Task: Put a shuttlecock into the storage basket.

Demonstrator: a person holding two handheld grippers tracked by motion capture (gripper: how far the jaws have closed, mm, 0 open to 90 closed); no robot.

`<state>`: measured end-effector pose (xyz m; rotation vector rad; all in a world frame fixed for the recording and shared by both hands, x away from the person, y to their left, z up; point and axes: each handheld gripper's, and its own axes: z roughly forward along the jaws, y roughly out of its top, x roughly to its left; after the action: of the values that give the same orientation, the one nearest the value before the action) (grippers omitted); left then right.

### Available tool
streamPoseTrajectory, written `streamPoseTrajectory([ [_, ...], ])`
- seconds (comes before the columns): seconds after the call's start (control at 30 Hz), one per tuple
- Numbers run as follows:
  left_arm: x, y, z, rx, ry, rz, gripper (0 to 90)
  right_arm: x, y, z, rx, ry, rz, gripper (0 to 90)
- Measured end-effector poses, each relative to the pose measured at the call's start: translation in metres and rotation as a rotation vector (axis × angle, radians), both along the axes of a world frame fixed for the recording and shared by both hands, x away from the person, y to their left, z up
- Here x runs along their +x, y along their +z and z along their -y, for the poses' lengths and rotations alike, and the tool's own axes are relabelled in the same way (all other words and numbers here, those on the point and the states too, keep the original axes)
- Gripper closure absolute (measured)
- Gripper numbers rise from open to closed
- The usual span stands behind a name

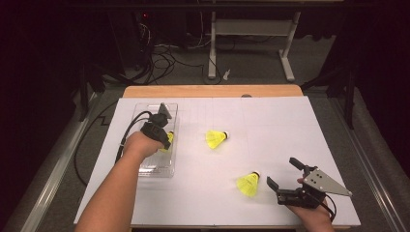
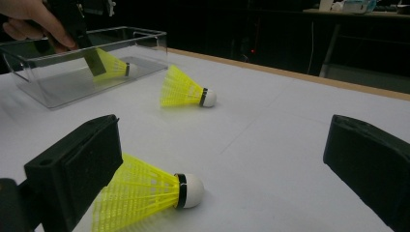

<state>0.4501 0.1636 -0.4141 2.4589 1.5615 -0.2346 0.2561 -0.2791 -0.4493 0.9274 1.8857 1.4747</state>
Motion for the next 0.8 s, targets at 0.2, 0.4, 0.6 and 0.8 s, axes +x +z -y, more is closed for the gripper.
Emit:
streamPoseTrajectory([
  [0.2, -0.0001, -0.0026, 0.0019, -0.005, -0.009, -0.002, 87.1, -0.0002, 0.0000, -0.0005, 0.000, 0.000, 0.001, 0.9],
  [0.4, -0.0004, -0.0020, 0.0040, 0.011, -0.006, -0.003, 84.6, -0.0001, -0.0001, -0.0004, -0.001, 0.001, 0.000, 0.9],
  [0.6, -0.0003, -0.0027, 0.0048, 0.023, -0.003, -0.015, 77.0, 0.0000, 0.0000, -0.0002, 0.000, 0.001, 0.000, 0.9],
  [0.8, -0.0024, 0.0011, 0.0045, 0.019, -0.008, -0.004, 72.8, -0.0001, 0.0000, -0.0002, -0.001, 0.001, 0.001, 0.9],
])
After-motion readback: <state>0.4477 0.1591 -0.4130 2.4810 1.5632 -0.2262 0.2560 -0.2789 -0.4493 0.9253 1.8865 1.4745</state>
